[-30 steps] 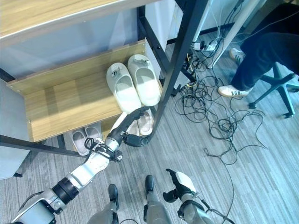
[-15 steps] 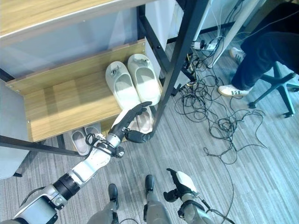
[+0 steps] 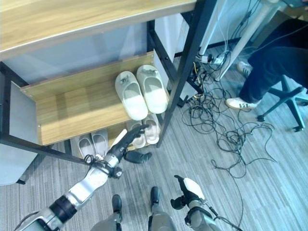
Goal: Arrange the slippers neatly on the shoe rack.
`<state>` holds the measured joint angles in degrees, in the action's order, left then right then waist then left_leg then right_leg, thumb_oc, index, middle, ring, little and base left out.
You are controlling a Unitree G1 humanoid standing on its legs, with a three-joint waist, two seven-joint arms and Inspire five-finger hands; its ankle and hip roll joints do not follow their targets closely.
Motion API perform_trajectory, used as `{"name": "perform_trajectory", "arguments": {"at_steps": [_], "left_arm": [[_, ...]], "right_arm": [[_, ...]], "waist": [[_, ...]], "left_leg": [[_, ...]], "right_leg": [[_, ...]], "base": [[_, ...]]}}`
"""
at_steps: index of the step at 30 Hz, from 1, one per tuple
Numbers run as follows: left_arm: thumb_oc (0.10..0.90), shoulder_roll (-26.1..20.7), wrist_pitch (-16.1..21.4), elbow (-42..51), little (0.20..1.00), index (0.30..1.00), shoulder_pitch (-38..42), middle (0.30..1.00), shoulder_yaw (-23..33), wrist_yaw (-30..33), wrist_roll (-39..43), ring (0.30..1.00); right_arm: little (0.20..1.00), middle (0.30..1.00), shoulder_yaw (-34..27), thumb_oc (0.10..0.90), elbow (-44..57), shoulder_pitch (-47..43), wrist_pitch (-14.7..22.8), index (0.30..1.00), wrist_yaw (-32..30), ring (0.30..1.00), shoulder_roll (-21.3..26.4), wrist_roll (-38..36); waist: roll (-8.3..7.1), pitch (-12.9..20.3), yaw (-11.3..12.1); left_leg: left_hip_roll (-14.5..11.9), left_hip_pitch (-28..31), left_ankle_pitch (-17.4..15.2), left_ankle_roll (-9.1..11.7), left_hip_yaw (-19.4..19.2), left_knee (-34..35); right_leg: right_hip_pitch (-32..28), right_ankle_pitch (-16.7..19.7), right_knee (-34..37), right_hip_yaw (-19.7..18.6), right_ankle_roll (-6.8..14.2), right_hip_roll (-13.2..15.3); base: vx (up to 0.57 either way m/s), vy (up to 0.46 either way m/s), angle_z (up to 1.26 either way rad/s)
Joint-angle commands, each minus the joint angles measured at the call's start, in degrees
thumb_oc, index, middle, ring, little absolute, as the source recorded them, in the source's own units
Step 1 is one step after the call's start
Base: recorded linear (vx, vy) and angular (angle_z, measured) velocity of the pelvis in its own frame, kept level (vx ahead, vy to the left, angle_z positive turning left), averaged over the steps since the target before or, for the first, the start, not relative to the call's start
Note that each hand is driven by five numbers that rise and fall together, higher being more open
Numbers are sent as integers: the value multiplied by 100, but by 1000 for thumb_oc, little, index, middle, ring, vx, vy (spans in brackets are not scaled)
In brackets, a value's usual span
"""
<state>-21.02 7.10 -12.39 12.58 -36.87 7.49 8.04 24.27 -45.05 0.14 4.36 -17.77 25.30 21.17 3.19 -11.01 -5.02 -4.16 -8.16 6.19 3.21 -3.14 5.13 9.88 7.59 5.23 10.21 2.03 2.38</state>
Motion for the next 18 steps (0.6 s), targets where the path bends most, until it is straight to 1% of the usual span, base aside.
{"name": "perform_trajectory", "arguments": {"at_steps": [1,2,3,6,7,8,11,12,13,14,17,18], "left_arm": [[800,64,445,418,900,900,248,900,272,-185,148,900],[800,-107,429,489,900,900,-70,900,326,-361,192,900],[800,-109,428,491,900,900,-71,900,327,-361,192,900],[800,-263,411,305,900,900,-550,900,470,-504,115,900],[800,-270,412,309,900,900,-561,900,475,-505,113,900],[800,-294,405,210,900,900,-731,900,565,-507,89,900],[800,-318,339,-393,900,900,-1284,900,1014,-471,60,900],[800,-301,335,-596,900,900,-1382,900,1106,-446,48,900],[800,-297,344,-606,900,900,-1383,900,1105,-445,45,900],[800,-244,302,-973,900,900,-1583,900,1340,-385,52,900],[800,-153,247,-1611,900,900,-1648,900,1580,-259,-160,900],[800,-148,255,-1622,900,900,-1644,900,1579,-256,-166,900]], "right_arm": [[900,900,-87,800,-54,153,108,900,-89,900,-140,-100],[900,900,-67,800,-240,129,66,900,-46,900,-247,-105],[900,900,-66,800,-241,129,66,900,-46,900,-248,-105],[900,900,-51,800,-561,74,37,900,20,900,-386,-145],[900,900,-43,800,-571,72,42,900,16,900,-393,-146],[900,900,-53,800,-666,61,27,900,17,900,-423,-149],[900,900,-140,800,-936,66,13,900,55,900,-508,-210],[900,900,-181,800,-976,84,16,900,56,900,-527,-240],[900,900,-178,800,-978,86,17,900,55,900,-528,-240],[900,900,-270,800,-1085,136,21,900,57,900,-576,-313],[900,900,-334,800,-1321,170,13,900,87,900,-662,-403],[900,900,-333,800,-1326,167,16,900,85,900,-663,-403]], "waist": [[-366,585,135],[-401,670,235],[-402,669,233],[-432,789,368],[-437,787,358],[-447,819,396],[-491,916,528],[-496,938,555],[-496,938,551],[-503,979,617],[-522,1029,683],[-522,1024,680]], "left_leg": [[288,-63,-448,-96,-53,-13],[296,28,-468,-97,-2,-13],[296,30,-468,-97,-1,-13],[321,165,-479,-97,77,-13],[323,173,-480,-98,81,-13],[327,205,-481,-99,96,-13],[357,292,-480,-107,163,-13],[365,309,-482,-112,174,-13],[366,314,-484,-112,176,-13],[376,354,-484,-123,207,-13],[393,433,-494,-132,251,-13],[394,438,-495,-132,253,-13]], "right_leg": [[194,-720,-495,-280,233,98],[52,-718,-460,-187,252,119],[49,-718,-458,-186,252,119],[-161,-719,-435,-60,269,142],[-176,-718,-426,-55,270,143],[-228,-719,-410,-20,274,147],[-384,-675,-339,62,297,159],[-425,-668,-317,89,308,163],[-434,-666,-310,92,309,164],[-480,-660,-313,130,329,173],[-593,-669,-304,180,340,181],[-600,-669,-302,183,341,181]], "base": [[32,2,19],[9,-1,14],[17,10,6],[23,15,15],[5,18,32],[9,15,27],[25,26,11],[9,17,13],[25,31,9],[27,27,5],[24,22,1],[0,0,0]]}}
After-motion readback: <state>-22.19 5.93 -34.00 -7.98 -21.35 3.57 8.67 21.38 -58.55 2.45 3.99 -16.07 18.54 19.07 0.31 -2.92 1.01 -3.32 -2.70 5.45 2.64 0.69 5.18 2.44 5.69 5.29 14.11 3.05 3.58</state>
